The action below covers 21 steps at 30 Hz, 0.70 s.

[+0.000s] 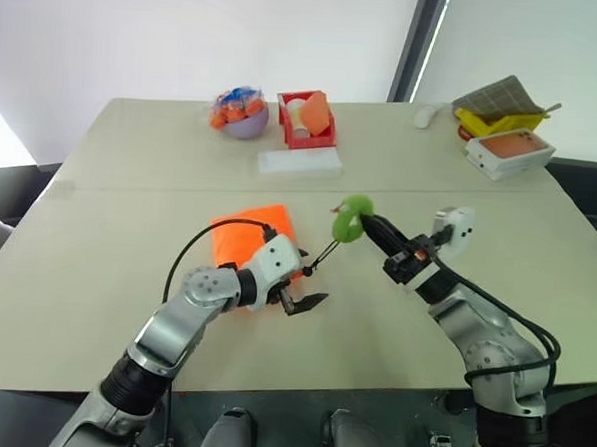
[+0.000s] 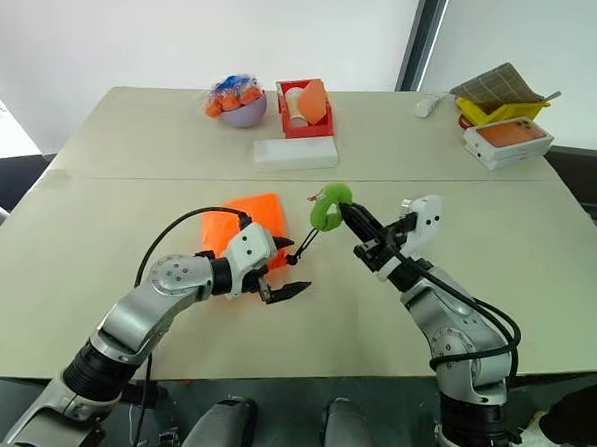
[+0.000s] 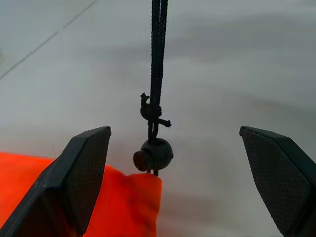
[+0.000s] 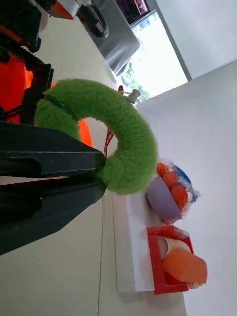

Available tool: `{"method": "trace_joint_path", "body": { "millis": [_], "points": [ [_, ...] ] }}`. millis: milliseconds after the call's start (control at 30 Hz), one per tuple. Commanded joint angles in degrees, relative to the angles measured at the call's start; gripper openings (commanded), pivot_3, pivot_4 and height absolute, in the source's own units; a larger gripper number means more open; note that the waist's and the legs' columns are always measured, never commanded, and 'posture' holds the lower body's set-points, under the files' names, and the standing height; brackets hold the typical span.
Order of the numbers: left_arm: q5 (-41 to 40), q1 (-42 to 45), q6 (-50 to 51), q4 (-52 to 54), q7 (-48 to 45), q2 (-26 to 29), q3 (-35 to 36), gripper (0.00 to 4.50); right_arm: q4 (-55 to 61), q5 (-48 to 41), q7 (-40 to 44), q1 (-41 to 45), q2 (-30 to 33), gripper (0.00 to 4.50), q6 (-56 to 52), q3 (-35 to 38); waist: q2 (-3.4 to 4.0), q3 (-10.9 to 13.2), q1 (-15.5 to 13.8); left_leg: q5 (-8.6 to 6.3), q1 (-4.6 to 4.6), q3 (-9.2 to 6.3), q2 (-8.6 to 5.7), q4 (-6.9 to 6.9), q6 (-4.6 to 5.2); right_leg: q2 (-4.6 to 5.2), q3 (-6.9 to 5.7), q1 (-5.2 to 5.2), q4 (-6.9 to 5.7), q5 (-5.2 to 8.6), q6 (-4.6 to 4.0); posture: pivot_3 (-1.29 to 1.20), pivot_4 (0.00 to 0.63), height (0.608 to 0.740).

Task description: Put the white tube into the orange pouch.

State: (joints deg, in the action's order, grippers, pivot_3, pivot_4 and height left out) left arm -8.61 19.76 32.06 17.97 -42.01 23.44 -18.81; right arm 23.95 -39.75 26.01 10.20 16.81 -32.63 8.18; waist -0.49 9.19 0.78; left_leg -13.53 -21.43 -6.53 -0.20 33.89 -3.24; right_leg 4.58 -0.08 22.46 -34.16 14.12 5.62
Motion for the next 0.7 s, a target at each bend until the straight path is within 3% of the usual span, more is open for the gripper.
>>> {"method": "trace_joint_path", "body": {
  "millis": [33,700],
  "points": [
    [-1.59,0.62,-0.54,3.15,-1.82,1.34,1.24,4.46,2.69,-0.62,0.77,-0.01,0.25,0.00,1.30,-0.30,0.00,0.00,-0.02,0.00,0.00,0.00,0.00,0.00,0.00,0.00,0.00,0.00,0.01,0.00,0.00,0.00,0.150,0.740],
    [2.08,0.60,-3.17,5.39,-3.65,4.83,-1.98,4.46,3.32,-1.47,2.22,-0.52,0.67,0.00,1.60,-0.94,0.00,0.00,-0.07,0.00,-0.02,0.00,0.00,0.00,0.00,0.02,0.00,0.00,0.03,0.00,-0.01,0.00,0.150,0.740]
  ]
}}
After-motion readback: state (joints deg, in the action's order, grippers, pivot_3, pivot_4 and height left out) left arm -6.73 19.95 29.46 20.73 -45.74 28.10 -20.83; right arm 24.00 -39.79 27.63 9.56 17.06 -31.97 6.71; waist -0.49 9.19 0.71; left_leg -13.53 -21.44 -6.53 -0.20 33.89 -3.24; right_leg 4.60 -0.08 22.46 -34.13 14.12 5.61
